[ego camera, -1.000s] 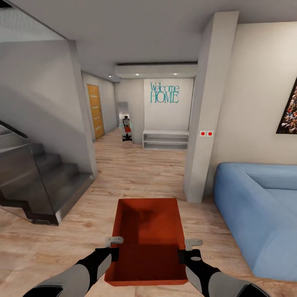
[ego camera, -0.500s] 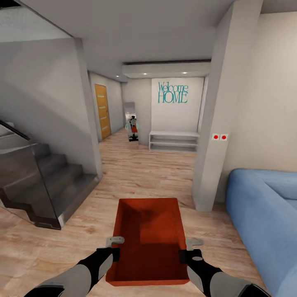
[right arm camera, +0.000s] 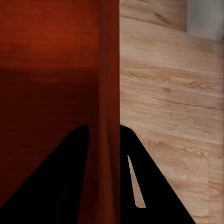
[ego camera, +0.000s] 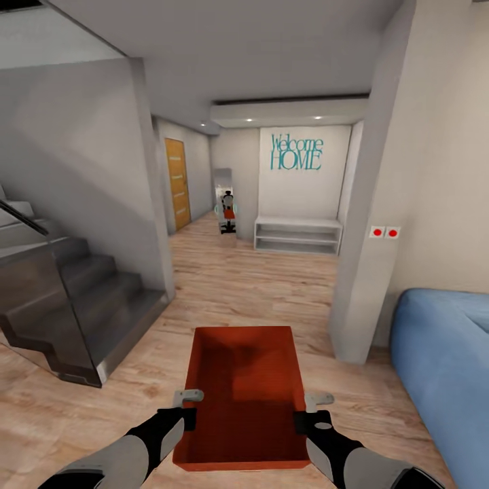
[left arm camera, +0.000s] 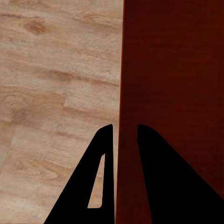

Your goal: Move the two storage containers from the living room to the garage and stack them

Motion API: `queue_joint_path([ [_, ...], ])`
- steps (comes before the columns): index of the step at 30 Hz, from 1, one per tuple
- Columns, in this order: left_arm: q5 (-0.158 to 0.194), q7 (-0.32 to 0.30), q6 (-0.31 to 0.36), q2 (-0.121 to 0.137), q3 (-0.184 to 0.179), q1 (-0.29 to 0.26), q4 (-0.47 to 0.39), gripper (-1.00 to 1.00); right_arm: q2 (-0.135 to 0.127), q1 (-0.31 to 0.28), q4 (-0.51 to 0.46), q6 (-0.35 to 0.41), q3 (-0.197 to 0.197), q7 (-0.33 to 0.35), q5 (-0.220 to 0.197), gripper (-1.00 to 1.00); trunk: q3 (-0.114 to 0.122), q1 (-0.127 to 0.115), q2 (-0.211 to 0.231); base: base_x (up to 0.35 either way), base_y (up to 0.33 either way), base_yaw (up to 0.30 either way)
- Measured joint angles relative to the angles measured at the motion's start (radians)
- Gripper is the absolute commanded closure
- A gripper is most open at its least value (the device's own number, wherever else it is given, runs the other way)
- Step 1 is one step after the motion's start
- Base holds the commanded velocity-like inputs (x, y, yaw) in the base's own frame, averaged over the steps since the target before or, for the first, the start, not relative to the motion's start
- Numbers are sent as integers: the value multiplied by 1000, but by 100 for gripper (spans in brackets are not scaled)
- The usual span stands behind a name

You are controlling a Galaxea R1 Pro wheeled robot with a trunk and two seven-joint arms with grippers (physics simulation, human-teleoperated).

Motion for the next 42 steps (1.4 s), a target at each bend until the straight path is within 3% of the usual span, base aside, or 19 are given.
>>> queue_joint_path([
  [42,0,-4,0,3,0,0,0,100,3,0,0,0,0,-4,0,100,0,0,0,323,0,0],
])
